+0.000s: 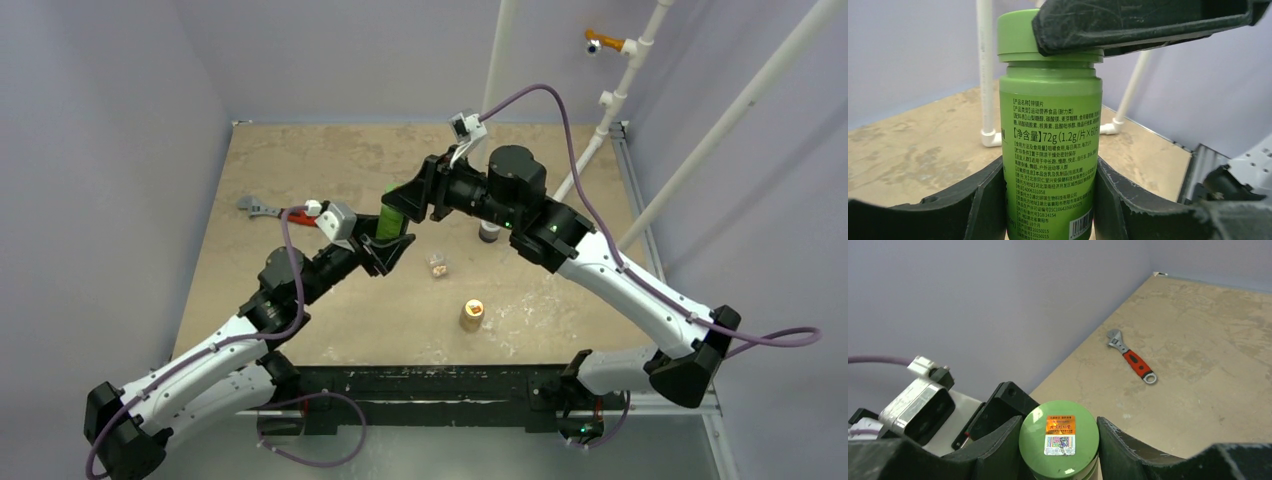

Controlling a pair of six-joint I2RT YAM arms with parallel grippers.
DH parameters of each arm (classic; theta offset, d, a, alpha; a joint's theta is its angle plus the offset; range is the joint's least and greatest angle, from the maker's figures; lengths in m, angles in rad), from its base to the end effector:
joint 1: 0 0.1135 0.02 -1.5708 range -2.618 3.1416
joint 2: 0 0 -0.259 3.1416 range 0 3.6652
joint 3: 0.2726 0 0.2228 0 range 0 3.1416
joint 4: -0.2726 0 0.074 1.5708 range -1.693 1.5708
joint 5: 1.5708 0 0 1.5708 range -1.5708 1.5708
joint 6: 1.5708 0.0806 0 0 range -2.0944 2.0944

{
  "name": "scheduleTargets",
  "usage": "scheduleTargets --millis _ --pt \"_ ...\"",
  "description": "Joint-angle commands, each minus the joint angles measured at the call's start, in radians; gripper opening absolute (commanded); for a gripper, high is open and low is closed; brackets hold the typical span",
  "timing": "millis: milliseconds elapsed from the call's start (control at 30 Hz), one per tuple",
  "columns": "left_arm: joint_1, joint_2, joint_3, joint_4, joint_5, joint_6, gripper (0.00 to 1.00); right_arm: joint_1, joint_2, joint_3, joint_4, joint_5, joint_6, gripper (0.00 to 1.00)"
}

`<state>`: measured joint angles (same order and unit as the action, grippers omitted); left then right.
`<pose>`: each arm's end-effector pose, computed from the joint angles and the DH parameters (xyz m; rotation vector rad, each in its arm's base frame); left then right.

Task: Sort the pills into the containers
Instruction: Screw the lid of the pill bottle onto the pill bottle.

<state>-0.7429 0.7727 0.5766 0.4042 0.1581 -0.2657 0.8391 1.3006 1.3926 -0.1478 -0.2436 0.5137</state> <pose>0.1439 -0.1494 0.3431 0.4718 1.3510 -0.9474 0.1933 0.2444 0.4341 -0.4867 1.7058 1.2114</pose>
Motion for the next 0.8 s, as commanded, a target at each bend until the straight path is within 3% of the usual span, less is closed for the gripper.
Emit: scheduleTargets --millis 0,367,767 --pt "-0.057 -0.007 0.068 0.100 -0.250 0.141 0.00 0.057 0.031 0.055 -0.110 0.187 0.083 0.10" --pt "-0.108 0.026 0.086 0.098 -0.391 0.235 0.00 0.188 0.125 0.211 -0.304 0.512 0.043 0.04" --pt "-0.127 0.028 0.068 0.185 -0.450 0.297 0.00 0.253 0.190 0.290 -0.385 0.615 0.042 0.03"
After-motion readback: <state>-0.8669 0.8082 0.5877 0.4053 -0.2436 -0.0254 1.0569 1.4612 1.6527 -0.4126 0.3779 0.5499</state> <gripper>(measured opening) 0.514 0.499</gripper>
